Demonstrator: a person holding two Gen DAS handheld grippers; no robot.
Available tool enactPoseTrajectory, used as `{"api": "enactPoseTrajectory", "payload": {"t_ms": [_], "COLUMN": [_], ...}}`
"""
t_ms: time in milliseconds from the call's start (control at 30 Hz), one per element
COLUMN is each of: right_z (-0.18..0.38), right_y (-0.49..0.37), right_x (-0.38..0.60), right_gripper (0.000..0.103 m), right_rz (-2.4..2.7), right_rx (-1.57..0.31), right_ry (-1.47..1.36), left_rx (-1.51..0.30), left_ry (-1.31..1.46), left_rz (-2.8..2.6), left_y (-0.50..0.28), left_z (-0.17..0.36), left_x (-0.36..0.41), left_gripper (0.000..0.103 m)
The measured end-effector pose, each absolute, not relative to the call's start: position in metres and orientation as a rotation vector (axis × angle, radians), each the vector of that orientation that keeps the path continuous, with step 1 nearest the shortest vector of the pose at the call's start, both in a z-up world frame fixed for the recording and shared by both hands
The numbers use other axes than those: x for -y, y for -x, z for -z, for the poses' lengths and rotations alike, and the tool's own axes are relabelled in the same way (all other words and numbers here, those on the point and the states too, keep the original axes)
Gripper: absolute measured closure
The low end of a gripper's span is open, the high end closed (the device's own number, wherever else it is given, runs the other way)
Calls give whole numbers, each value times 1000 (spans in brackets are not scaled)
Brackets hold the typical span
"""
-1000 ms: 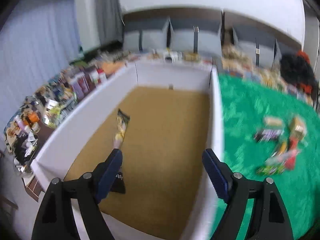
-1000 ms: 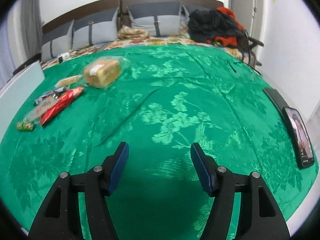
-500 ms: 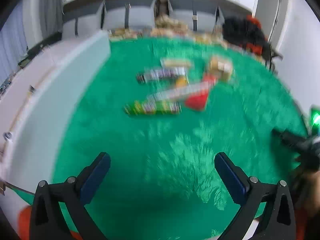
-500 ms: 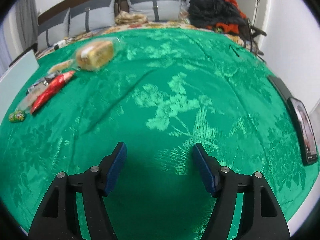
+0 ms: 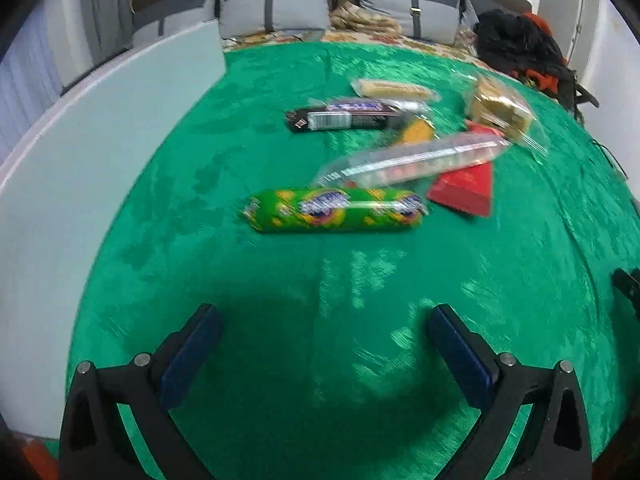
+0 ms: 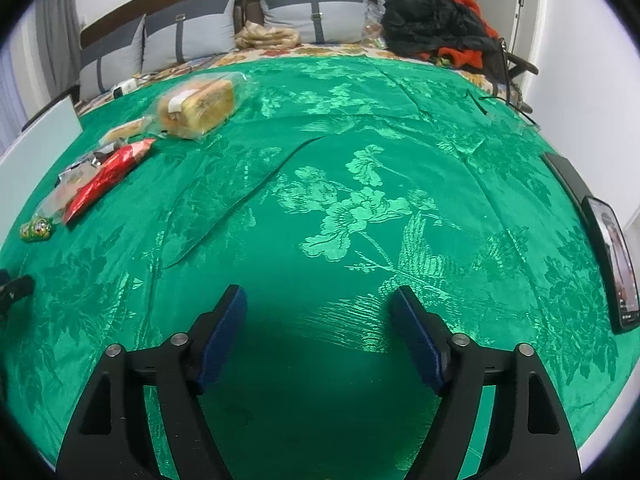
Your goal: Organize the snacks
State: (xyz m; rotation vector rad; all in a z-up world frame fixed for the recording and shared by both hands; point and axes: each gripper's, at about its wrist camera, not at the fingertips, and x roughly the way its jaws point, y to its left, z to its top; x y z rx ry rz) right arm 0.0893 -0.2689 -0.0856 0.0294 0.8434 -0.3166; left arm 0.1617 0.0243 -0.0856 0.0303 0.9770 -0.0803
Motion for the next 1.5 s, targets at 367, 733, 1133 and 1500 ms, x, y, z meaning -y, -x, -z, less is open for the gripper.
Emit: {"api": "enactPoseTrajectory", "payload": {"t_ms": [367,733,1133,1500], "right_z": [86,86,86,86], "right_y": [-92,-92,-93,-93], "right_x": [267,267,267,267], "right_gripper": [17,17,17,17], "right_rz": [304,307,308,309], "right_rx": [-848,-848,-849,-850], "right_ry": [-31,-34,-34,-34], "left_rx": [-945,-945,-944,-944], "left_ry": [-34,-34,-33,-33], "left_rz": [93,93,93,94], "left_y": [-159,-158,-158,-158], "left_z": [86,86,86,86], "left_x": [-28,-28,-28,-28], "left_gripper": [0,0,0,0]}}
